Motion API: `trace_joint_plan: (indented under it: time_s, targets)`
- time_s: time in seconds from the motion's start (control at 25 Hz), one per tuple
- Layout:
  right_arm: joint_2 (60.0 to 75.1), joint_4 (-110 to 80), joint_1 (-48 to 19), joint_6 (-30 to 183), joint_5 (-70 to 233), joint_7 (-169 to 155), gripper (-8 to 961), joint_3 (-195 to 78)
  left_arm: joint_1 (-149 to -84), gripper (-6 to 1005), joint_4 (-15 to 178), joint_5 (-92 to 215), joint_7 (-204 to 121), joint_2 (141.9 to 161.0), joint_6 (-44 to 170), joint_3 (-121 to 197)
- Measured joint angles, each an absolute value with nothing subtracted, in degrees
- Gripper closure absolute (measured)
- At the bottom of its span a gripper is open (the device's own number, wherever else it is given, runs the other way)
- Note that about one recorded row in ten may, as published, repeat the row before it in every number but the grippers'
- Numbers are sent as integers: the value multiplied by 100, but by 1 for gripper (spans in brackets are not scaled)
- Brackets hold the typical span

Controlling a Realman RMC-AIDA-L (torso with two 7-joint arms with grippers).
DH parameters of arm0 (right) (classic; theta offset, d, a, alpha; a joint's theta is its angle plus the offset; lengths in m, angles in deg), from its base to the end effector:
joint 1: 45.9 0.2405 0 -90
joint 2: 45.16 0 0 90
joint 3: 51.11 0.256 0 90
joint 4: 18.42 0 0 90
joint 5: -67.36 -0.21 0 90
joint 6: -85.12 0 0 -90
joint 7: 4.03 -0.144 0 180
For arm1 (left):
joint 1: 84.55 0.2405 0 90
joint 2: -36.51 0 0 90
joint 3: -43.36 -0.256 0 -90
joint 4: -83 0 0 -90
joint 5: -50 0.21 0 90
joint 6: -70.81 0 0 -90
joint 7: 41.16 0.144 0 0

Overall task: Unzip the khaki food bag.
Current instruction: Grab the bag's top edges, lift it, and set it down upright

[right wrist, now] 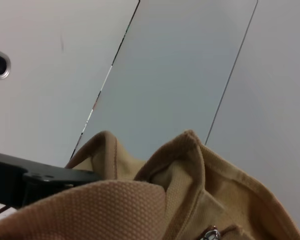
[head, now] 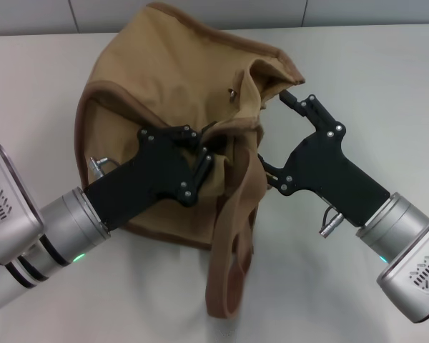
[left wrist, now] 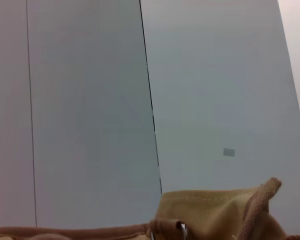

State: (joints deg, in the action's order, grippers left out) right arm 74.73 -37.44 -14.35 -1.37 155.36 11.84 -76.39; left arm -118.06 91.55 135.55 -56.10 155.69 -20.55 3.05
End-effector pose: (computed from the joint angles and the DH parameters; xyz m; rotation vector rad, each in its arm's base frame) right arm 0.2385 0.2655 -0.0963 -2.0723 -0.1198 0.8317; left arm -0.2390 0.2743 -0.0789 -2.3236 -0.0981 -1.1063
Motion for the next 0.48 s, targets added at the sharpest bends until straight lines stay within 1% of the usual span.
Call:
trace_joint_plan:
  time_s: [0.2, 0.44, 0.48]
  targets:
    - [7473, -3916, -1450, -18, 15543, 1125, 107, -7398, -11789, 944, 9188, 13556, -5609, 15569, -2050, 302]
    - [7473, -4027, -1454, 101, 15551, 1103, 180, -7288, -11786, 944, 9223, 13563, -5609, 15568, -2053, 301]
    - [7473, -4041, -1453, 102, 15551, 1102, 223, -7287, -11786, 943, 9245, 13565, -5609, 15569, -2048, 301]
